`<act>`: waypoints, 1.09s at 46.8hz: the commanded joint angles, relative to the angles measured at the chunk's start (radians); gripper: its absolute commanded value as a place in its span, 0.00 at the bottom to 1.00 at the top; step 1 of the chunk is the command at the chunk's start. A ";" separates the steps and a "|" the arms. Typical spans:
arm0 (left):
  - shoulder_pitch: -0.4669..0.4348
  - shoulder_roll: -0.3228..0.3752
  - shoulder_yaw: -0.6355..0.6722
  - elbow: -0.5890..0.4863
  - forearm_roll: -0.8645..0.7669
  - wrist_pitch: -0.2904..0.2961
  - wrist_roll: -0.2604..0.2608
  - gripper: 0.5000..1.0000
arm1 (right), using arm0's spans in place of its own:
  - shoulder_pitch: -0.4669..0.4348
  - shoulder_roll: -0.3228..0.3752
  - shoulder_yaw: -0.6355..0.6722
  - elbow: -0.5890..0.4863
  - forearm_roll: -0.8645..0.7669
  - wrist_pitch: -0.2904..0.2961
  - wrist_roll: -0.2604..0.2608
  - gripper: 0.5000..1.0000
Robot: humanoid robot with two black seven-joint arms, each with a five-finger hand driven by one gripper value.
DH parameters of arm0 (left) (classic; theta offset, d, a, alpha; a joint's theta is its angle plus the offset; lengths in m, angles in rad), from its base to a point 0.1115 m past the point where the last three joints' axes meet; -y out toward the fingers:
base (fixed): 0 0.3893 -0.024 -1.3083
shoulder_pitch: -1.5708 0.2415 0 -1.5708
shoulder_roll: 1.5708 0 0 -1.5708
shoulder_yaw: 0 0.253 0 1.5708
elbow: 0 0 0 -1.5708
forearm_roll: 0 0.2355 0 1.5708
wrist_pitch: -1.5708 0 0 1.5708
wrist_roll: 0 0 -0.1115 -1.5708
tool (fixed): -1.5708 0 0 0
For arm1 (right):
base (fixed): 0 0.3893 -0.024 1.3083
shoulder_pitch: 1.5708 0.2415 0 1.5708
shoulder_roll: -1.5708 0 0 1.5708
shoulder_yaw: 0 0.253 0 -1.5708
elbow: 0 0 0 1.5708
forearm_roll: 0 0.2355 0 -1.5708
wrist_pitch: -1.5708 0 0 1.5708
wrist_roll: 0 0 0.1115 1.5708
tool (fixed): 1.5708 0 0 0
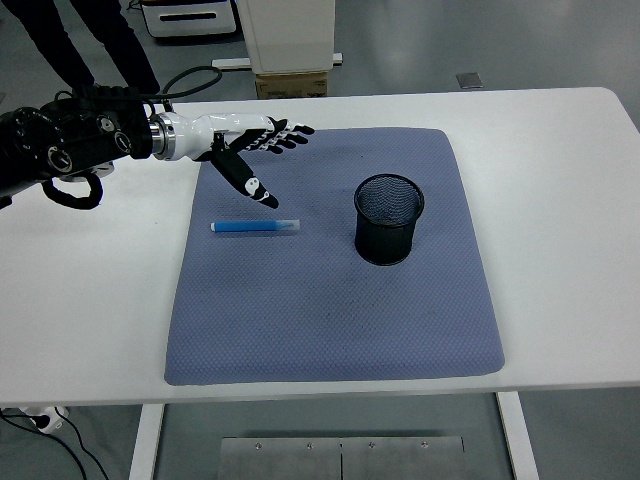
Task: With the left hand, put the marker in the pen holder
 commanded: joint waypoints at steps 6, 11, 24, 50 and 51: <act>-0.002 -0.025 0.020 -0.002 0.008 0.000 0.013 1.00 | 0.000 0.000 0.000 0.000 0.000 0.000 0.000 1.00; -0.002 -0.032 0.020 -0.002 0.008 0.000 0.026 1.00 | 0.000 0.000 0.000 0.000 0.000 0.000 0.000 1.00; -0.010 -0.042 0.043 -0.020 0.011 0.016 0.117 1.00 | 0.000 0.000 0.000 0.000 0.000 0.000 0.000 1.00; -0.048 -0.052 0.078 -0.087 0.224 0.055 0.193 1.00 | 0.000 0.000 0.000 0.000 0.000 0.000 0.000 1.00; -0.049 -0.051 0.078 -0.086 0.226 0.047 0.193 1.00 | 0.000 0.000 0.000 0.000 0.000 0.000 -0.002 1.00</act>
